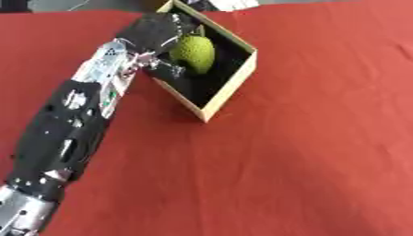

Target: Pick up objects on the table and place them in the box.

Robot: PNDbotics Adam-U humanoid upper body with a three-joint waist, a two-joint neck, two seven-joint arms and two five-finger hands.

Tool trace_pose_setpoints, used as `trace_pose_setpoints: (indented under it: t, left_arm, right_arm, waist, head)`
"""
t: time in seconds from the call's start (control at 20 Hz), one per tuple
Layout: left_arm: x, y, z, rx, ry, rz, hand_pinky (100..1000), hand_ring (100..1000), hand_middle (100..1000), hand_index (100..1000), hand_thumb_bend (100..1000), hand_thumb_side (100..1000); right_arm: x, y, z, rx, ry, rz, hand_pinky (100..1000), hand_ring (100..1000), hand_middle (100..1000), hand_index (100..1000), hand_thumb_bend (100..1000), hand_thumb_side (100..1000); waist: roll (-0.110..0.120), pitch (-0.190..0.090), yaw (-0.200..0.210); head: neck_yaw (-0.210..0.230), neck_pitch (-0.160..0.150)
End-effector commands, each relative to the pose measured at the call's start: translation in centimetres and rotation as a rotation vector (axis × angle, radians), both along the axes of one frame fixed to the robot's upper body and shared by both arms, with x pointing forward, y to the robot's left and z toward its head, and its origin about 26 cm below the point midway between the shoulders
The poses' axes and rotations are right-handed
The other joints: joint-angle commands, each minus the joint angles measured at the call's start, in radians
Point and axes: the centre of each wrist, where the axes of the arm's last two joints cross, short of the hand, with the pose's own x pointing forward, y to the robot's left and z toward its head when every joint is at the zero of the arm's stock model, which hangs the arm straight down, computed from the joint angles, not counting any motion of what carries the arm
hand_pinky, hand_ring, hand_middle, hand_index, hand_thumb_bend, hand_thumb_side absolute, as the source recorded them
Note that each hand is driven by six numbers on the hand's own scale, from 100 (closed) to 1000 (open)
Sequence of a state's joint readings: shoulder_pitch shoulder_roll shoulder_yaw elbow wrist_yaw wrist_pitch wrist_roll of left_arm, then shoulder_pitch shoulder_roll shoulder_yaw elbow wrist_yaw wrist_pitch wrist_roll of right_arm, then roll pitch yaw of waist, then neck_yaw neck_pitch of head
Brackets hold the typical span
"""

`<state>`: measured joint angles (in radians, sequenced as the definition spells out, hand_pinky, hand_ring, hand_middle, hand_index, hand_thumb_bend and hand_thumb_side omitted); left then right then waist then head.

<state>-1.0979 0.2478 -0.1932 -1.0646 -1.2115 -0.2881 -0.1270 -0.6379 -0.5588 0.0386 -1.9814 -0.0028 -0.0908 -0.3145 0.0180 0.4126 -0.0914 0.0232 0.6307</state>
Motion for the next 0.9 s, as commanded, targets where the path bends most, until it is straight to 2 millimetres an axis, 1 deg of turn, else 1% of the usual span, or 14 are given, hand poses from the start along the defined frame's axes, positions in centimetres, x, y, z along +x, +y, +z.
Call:
trace_pose_setpoints:
  t: [0.05, 0.2, 0.3, 0.45, 0.5, 0.55, 0.65, 0.7, 0.75, 0.9]
  left_arm:
    - [-0.2, 0.5, 1.2, -0.027, -0.039, 0.001, 781, 807, 809, 929, 442, 354]
    - [-0.5, 0.8, 1.8, -0.07, -0.061, 0.001, 780, 804, 807, 931, 469, 400]
    - [-0.6, 0.9, 2.3, -0.095, -0.071, 0.0, 775, 800, 801, 929, 468, 412]
    - [-1.0, 1.2, 3.1, -0.144, -0.093, -0.013, 759, 784, 779, 908, 400, 385]
    - [-1.2, 1.2, 3.3, -0.16, -0.098, -0.019, 759, 784, 779, 908, 400, 385]
    - [-1.4, 1.3, 3.6, -0.175, -0.107, -0.025, 750, 774, 765, 897, 354, 367]
    - [-2.1, 1.9, 4.5, -0.216, -0.133, -0.042, 742, 760, 749, 887, 292, 359]
    - [-2.5, 2.2, 4.9, -0.238, -0.142, -0.051, 741, 758, 748, 885, 288, 361]
    - [-3.0, 2.7, 5.4, -0.261, -0.157, -0.064, 736, 746, 734, 874, 263, 353]
    - [-5.2, 4.9, 6.9, -0.343, -0.208, -0.096, 726, 728, 711, 860, 252, 354]
  right_arm:
    - [-0.5, -0.1, 0.6, -0.006, -0.025, -0.001, 799, 770, 670, 805, 100, 587]
    - [-0.5, -0.1, 0.5, -0.005, -0.021, -0.003, 799, 770, 669, 805, 100, 588]
    - [-0.5, -0.2, 0.5, -0.004, -0.018, -0.005, 799, 770, 669, 805, 100, 588]
    - [-0.5, -0.2, 0.5, -0.002, -0.018, -0.006, 799, 770, 669, 805, 100, 589]
    - [-0.5, -0.2, 0.4, -0.002, -0.018, -0.007, 799, 770, 669, 805, 100, 589]
    - [-0.5, -0.2, 0.4, -0.001, -0.017, -0.008, 799, 770, 669, 805, 100, 588]
    - [-0.5, -0.3, 0.4, 0.0, -0.017, -0.014, 799, 770, 670, 805, 100, 588]
    - [-0.5, -0.4, 0.4, 0.0, -0.018, -0.016, 799, 770, 670, 805, 100, 588]
    - [-0.5, -0.5, 0.4, 0.001, -0.019, -0.022, 798, 770, 670, 805, 100, 587]
    - [-0.6, -0.8, 0.4, 0.003, -0.024, -0.038, 798, 770, 670, 805, 100, 587]
  waist:
    - [-0.002, -0.021, -0.002]
    - [-0.001, -0.022, -0.002]
    - [-0.001, -0.022, -0.002]
    - [-0.001, -0.023, -0.002]
    - [-0.001, -0.023, -0.002]
    - [-0.001, -0.024, -0.001]
    - [0.001, -0.025, 0.002]
    - [0.002, -0.025, 0.003]
    - [0.003, -0.026, 0.006]
    - [0.009, -0.028, 0.015]
  head:
    - [-0.002, -0.009]
    - [-0.003, -0.01]
    - [-0.002, -0.01]
    - [-0.003, -0.011]
    - [-0.004, -0.011]
    - [-0.005, -0.011]
    - [-0.008, -0.009]
    - [-0.01, -0.008]
    - [-0.015, -0.007]
    - [-0.027, -0.002]
